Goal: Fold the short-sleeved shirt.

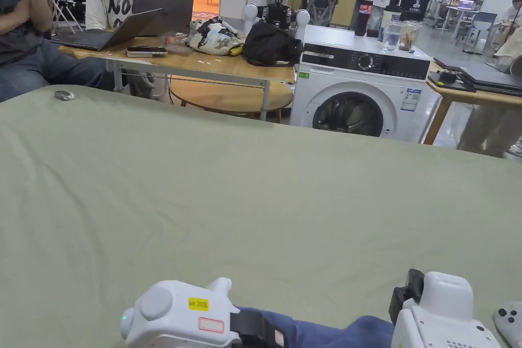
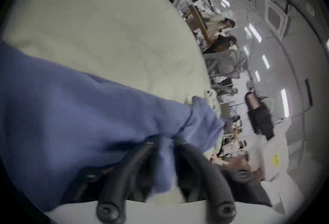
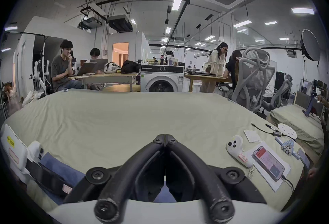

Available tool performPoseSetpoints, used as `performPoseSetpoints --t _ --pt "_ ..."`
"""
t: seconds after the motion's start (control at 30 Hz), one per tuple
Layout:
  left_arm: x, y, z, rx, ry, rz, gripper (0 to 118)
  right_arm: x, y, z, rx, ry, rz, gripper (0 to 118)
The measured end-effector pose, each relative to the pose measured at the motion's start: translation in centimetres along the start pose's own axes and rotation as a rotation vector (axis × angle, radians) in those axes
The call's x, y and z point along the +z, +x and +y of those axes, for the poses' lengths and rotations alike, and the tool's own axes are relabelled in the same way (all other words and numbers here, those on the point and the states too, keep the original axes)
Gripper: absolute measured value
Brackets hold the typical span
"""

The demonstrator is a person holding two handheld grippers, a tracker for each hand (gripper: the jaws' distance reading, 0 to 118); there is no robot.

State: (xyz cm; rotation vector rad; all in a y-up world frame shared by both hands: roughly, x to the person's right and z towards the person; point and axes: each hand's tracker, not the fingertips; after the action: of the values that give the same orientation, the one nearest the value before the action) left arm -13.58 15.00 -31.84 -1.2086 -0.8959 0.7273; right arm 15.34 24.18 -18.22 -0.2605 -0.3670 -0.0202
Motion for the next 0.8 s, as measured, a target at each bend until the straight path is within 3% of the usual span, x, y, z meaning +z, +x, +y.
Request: performPoseSetpoints --t 0.17,0.37,0.47,0.57,0.67,0.7,0.73,0.77,0.8 --pt "8.7 0.9 0.2 -0.086 0.151 0.011 60 -0.2 -0.9 0.6 -0.003 0.028 0.029 0" --pt "14.8 -3.7 0.8 -0.049 0.223 0.244 63 -0.4 -2.4 1.0 0.013 0.044 0.062 0" --pt "14.0 -6.9 1.2 -0.001 0.175 0.209 63 -0.5 -2.9 0.9 0.013 0.037 0.073 0" --pt "11.4 -8.9 0.3 0.115 0.096 0.041 62 -0.5 -3.0 0.8 -0.003 0.026 0.076 0" --pt "9.0 -9.0 -0.1 0.09 0.068 -0.119 62 -0.5 -3.0 0.7 0.001 0.018 0.069 0" --pt "8.6 -9.7 -0.1 0.082 0.066 -0.125 56 -0.5 -2.9 0.6 0.002 0.015 0.07 0" --pt "8.5 -9.9 0.0 0.089 0.095 -0.098 37 -0.5 -2.8 0.6 0.004 0.013 0.07 0" --pt "8.4 -10.0 0.1 0.111 0.117 -0.074 9 -0.5 -2.8 0.6 0.01 0.013 0.066 0" --pt "8.4 -10.3 0.0 0.136 0.138 -0.022 9 -0.4 -2.7 0.6 0.014 0.013 0.062 0"
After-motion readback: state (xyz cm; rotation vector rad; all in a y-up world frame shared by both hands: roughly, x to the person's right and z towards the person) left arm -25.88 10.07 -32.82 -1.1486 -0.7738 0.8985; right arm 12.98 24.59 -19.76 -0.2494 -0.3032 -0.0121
